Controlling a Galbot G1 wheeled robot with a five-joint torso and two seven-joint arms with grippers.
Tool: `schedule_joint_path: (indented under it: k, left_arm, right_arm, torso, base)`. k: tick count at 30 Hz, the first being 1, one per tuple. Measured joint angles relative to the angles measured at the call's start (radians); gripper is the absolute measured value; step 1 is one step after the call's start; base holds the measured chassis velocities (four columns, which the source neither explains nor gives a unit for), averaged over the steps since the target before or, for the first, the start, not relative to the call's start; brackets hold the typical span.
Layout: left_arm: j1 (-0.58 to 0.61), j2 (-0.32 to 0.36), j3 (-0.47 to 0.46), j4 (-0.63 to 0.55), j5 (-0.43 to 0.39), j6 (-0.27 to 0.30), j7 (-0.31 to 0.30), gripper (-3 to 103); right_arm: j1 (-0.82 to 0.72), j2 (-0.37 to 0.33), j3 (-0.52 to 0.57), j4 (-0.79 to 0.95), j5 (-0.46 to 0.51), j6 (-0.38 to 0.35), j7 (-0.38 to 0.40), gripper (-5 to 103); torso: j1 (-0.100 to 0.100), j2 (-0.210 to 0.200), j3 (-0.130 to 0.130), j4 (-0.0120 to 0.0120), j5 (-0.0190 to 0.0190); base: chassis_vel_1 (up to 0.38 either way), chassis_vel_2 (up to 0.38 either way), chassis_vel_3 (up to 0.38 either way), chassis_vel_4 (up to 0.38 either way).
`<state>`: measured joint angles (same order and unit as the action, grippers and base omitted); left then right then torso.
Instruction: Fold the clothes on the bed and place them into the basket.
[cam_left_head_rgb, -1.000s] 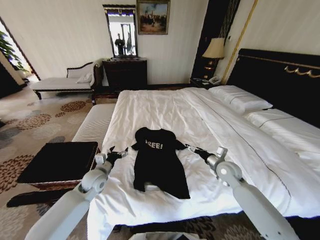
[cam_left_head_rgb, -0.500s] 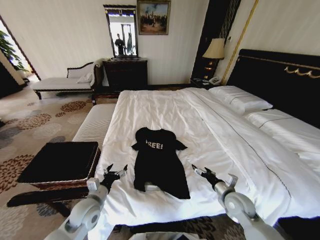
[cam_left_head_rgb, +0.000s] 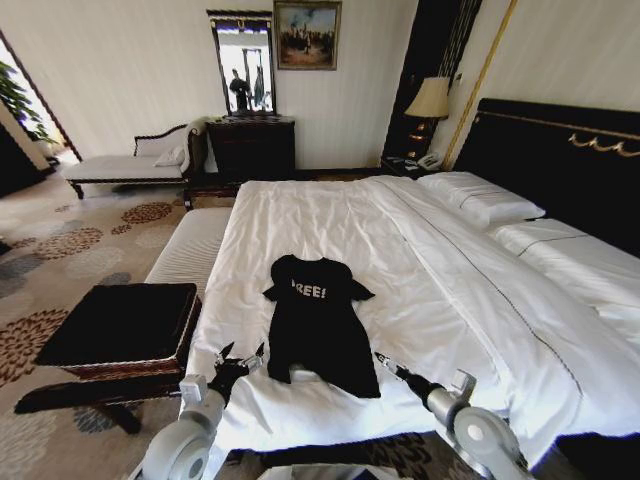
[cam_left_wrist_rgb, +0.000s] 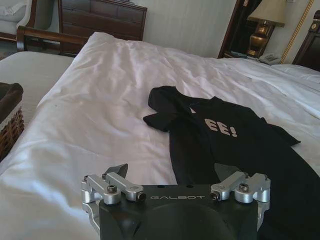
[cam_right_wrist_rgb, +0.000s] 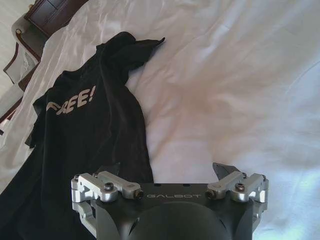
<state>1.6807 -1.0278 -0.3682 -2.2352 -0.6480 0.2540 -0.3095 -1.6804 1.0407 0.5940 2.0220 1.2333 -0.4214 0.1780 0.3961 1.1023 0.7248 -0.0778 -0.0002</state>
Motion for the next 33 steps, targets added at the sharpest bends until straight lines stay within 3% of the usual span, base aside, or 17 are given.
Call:
schedule_joint_path:
  k: [6,8,12,22,33]
  left_arm:
    - [-0.013,-0.014,0.024,0.017,-0.003,0.003,-0.005,99]
    - [-0.019,-0.020,0.038,0.023,-0.001,0.004,-0.006,99]
    - [-0.027,-0.026,0.051,0.031,0.002,0.004,-0.007,99]
    - [-0.018,-0.051,0.077,0.041,0.012,0.005,-0.004,98]
    - [0.013,-0.062,0.078,0.027,0.019,0.005,-0.004,100]
  right_arm:
    - [0.012,0.018,-0.015,-0.023,-0.112,0.016,-0.021,100]
    - [0.009,0.022,-0.024,-0.028,-0.215,0.020,-0.042,100]
    - [0.001,0.029,-0.025,-0.015,-0.226,0.015,-0.044,100]
    - [-0.029,0.052,-0.007,-0.006,-0.182,-0.008,-0.033,100]
    - [0.034,0.124,-0.035,-0.023,0.021,-0.029,-0.022,100]
  torso:
    - [0.000,0.000,0.000,0.0001,0.0002]
    - [0.000,0.000,0.000,0.0000,0.0002]
    - [0.000,0.000,0.000,-0.0001,0.0002]
    - [0.000,0.000,0.000,-0.0001,0.0001]
    - [0.000,0.000,0.000,0.0003,0.0002]
  base:
    - [0.000,0.000,0.000,0.000]
    - [0.000,0.000,0.000,0.000]
    - [0.000,0.000,0.000,0.000]
    - [0.059,-0.043,-0.052,0.060]
    - [0.019,-0.021,-0.013,0.021]
